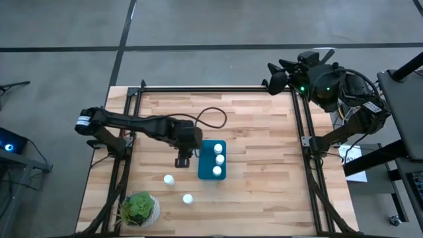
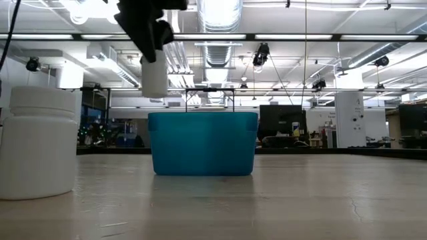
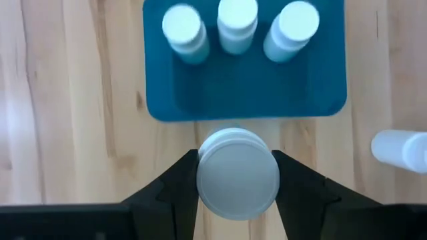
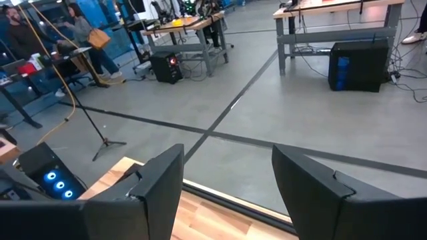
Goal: Pick and place pill bottles into a basket
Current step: Put the top pill bottle into the bin
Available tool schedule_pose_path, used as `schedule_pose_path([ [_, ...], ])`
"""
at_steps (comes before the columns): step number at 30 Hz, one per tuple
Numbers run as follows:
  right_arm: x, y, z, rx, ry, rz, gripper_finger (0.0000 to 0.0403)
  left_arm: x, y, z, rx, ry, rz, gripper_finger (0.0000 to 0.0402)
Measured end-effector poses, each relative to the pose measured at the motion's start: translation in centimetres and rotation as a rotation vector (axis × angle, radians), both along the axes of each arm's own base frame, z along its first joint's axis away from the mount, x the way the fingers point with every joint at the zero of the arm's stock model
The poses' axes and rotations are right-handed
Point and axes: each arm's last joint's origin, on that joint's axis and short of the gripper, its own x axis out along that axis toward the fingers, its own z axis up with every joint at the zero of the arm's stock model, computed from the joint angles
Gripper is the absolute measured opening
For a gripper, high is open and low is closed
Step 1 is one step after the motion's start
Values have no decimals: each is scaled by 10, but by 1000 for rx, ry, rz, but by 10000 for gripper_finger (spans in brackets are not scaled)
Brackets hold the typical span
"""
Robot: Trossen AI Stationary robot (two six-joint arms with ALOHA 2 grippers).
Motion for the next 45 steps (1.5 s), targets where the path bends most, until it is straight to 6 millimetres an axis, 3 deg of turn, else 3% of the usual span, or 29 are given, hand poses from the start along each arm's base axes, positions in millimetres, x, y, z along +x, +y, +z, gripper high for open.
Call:
schedule_pose_path([
  [7,1,1,0,12,0,29,219,29,-1,1,50,5,-63,143],
  [14,2,2,-1,30,1,73,219,46,2,-16,67,63,-89,143],
  [19,2,2,-1,31,1,77,219,51,9,-26,71,87,-67,143],
  [28,2,2,-1,31,2,77,219,59,19,-24,79,19,-59,143],
  [45,2,2,-1,30,4,77,219,61,22,-48,71,-3,-43,143],
])
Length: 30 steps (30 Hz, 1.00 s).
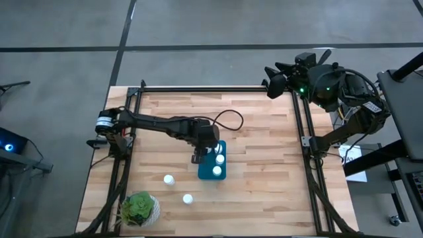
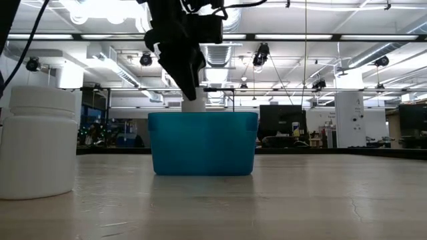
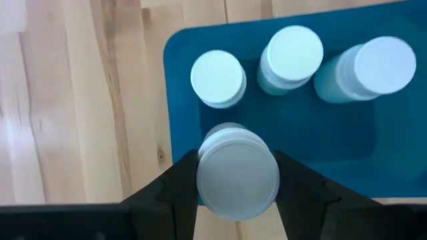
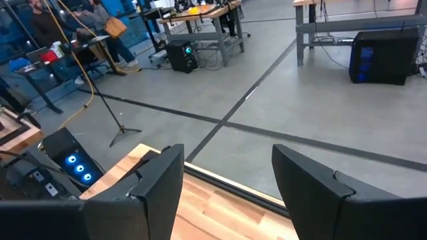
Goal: Pick and place pill bottles into a basket
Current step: Put the top pill bottle into the bin
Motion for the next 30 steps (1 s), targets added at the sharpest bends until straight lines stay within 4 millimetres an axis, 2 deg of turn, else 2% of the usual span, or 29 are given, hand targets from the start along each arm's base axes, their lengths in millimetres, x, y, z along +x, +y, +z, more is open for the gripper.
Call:
schedule_pose_path([
  [14,0,0,0,2,-3,-1,219,-3,4,-19,-1,16,14,143],
  [26,0,0,0,20,-25,-9,219,-1,8,-20,-2,-9,24,143],
  [30,0,0,0,23,-28,-8,219,-4,8,-28,-2,8,25,143],
])
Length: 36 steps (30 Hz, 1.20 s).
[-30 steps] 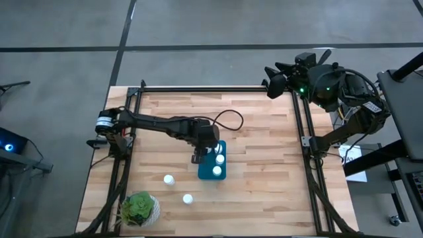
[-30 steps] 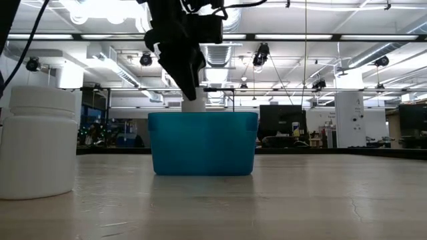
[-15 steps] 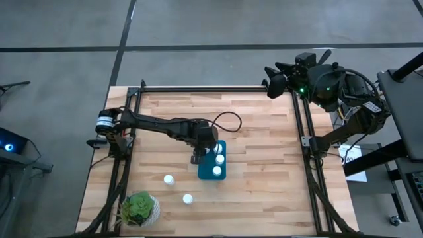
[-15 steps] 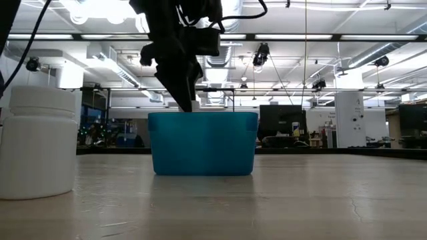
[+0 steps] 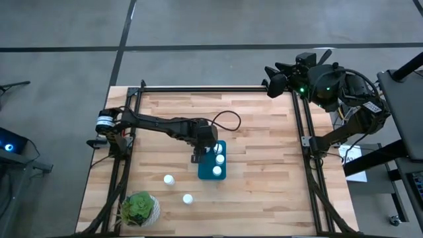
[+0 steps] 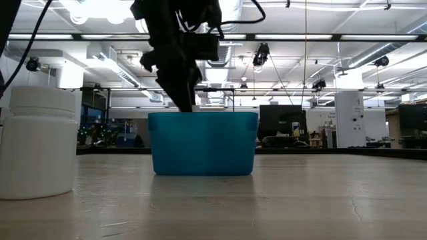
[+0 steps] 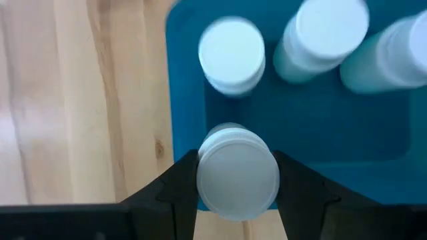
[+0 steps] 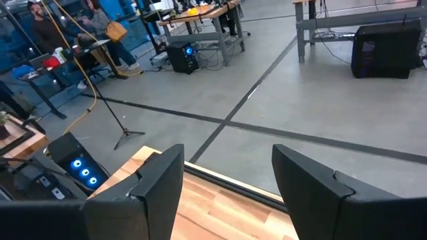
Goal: Pick and place pill bottles into a basket
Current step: Put the top pill bottle into the bin
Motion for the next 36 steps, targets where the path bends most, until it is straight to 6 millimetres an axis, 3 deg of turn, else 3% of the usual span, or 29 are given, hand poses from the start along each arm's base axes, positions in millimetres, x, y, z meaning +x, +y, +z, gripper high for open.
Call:
schedule_pose_path([
  [9,0,0,0,0,0,1,219,-7,0,-20,-39,25,40,143],
  [17,0,0,0,1,0,2,219,-6,0,-22,-43,14,38,144],
  [25,0,0,0,-1,4,3,219,-4,0,-21,-40,-13,39,229],
  [36,0,0,0,-4,7,4,219,-9,0,-10,-40,7,42,241],
])
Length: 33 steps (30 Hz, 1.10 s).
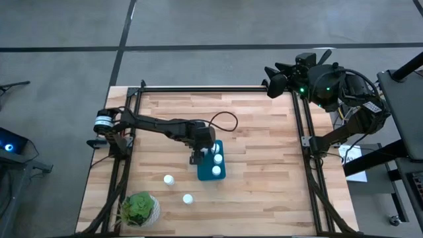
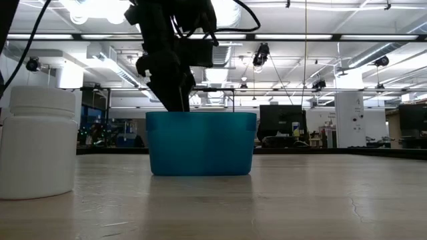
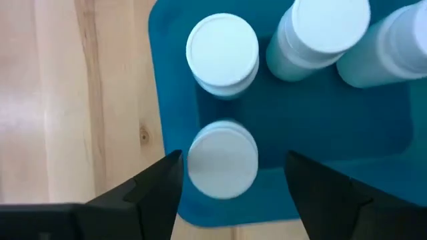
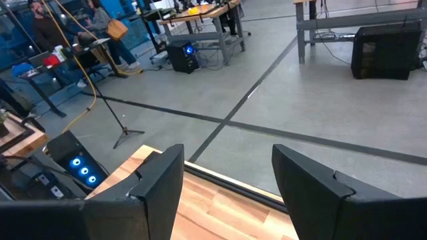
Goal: Pick and place pill bottles into a basket
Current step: Put the top pill bottle into the bin
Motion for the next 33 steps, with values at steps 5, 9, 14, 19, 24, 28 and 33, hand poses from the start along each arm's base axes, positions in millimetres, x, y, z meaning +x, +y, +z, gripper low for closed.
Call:
schedule_pose_path([
  [5,0,0,0,-1,0,-3,219,-4,0,23,-6,-48,14,242],
  [9,0,0,0,-7,2,-10,219,-11,-1,47,-12,-113,20,242],
  [14,0,0,0,-8,1,-13,219,-30,-1,79,-32,-211,47,242],
  [19,0,0,0,-7,-1,-13,219,-59,-4,107,-63,-263,51,242],
  [24,0,0,1,-5,-8,-14,219,-86,-13,122,-88,-269,32,242],
  [28,0,0,1,-4,-18,-14,219,-104,-25,128,-132,-222,-33,242],
  [33,1,0,0,-5,-16,-14,219,-117,-44,130,-169,-181,-107,242],
])
